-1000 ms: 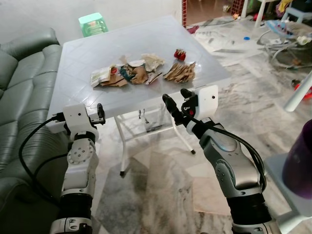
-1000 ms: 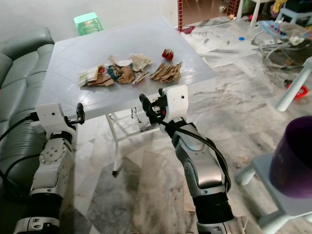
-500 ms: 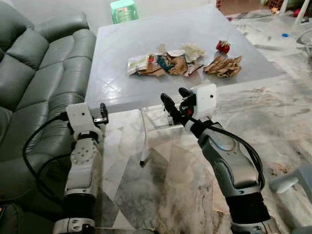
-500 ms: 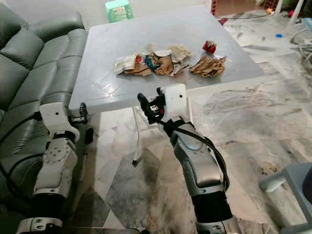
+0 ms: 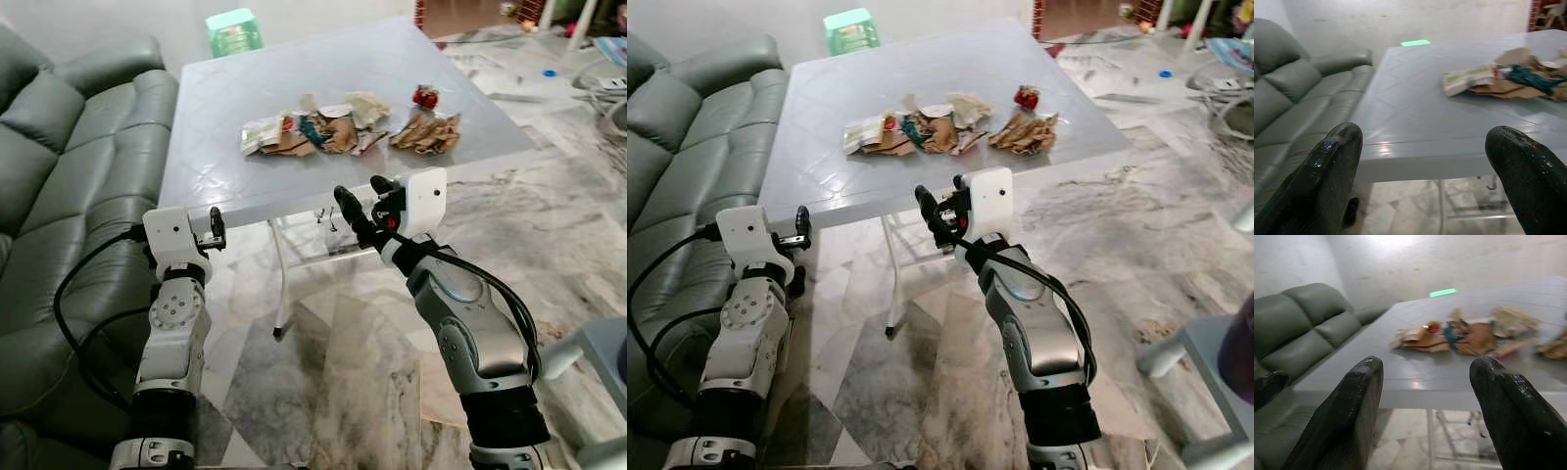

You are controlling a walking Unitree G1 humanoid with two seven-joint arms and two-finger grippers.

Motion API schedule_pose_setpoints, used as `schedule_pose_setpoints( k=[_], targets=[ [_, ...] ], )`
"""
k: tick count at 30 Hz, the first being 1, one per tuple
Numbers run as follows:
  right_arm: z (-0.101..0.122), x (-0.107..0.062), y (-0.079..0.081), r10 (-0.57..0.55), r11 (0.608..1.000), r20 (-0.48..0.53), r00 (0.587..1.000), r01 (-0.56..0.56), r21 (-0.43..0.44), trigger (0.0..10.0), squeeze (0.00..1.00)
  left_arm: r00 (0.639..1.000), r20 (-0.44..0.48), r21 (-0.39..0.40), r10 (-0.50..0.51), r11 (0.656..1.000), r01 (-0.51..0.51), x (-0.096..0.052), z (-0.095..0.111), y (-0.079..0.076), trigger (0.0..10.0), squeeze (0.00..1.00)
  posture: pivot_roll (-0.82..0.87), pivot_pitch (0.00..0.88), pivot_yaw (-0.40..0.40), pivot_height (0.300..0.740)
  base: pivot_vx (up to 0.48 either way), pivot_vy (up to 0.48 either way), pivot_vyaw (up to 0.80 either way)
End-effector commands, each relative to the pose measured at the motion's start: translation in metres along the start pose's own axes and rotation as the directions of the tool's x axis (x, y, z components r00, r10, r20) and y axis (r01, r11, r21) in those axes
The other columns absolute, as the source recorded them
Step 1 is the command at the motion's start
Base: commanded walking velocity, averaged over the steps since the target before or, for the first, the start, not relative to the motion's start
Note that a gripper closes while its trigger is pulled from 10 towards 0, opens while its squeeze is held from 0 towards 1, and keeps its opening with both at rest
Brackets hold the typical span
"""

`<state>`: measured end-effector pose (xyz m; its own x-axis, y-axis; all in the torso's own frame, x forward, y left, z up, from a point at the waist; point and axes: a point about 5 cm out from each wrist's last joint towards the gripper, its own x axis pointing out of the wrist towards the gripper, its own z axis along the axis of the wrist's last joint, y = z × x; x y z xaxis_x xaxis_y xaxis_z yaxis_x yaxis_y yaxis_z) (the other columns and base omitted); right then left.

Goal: Picking trash to rubbish bin

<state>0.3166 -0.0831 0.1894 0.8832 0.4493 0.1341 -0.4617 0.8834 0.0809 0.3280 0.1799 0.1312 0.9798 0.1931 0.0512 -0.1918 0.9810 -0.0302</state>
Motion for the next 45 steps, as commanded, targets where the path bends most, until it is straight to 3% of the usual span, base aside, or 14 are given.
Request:
schedule_pose_setpoints(
  k=[1, 36, 45],
  targets=[
    [0.0028, 0.0007, 0.0042, 0.014, 1.0, 0.008, 1.0, -0.014, 0.011, 10.0, 0.0, 1.0, 0.013, 0.011, 0.006, 1.0, -0.006, 0.0007, 0.0034, 0.0029, 10.0, 0.0, -0.05, 0.082, 0.111, 0.74, 0.0, 0.0, -0.77],
    [0.0016, -0.0008, 0.0032, 0.009, 1.0, -0.006, 1.0, -0.009, 0.025, 10.0, 0.0, 1.0, 0.006, 0.013, 0.006, 1.0, -0.006, -0.0008, 0.0011, 0.0018, 10.0, 0.0, -0.06, 0.09, 0.109, 0.74, 0.0, 0.0, -0.77],
    [0.0012, -0.0001, 0.0063, 0.032, 0.999, 0.001, 0.999, -0.032, -0.025, 10.0, 0.0, 1.0, 0.018, 0.016, -0.023, 1.0, 0.023, -0.0043, 0.0014, 0.0, 10.0, 0.0, -0.05, 0.086, 0.1, 0.74, 0.0, 0.0, 0.11]
  ],
)
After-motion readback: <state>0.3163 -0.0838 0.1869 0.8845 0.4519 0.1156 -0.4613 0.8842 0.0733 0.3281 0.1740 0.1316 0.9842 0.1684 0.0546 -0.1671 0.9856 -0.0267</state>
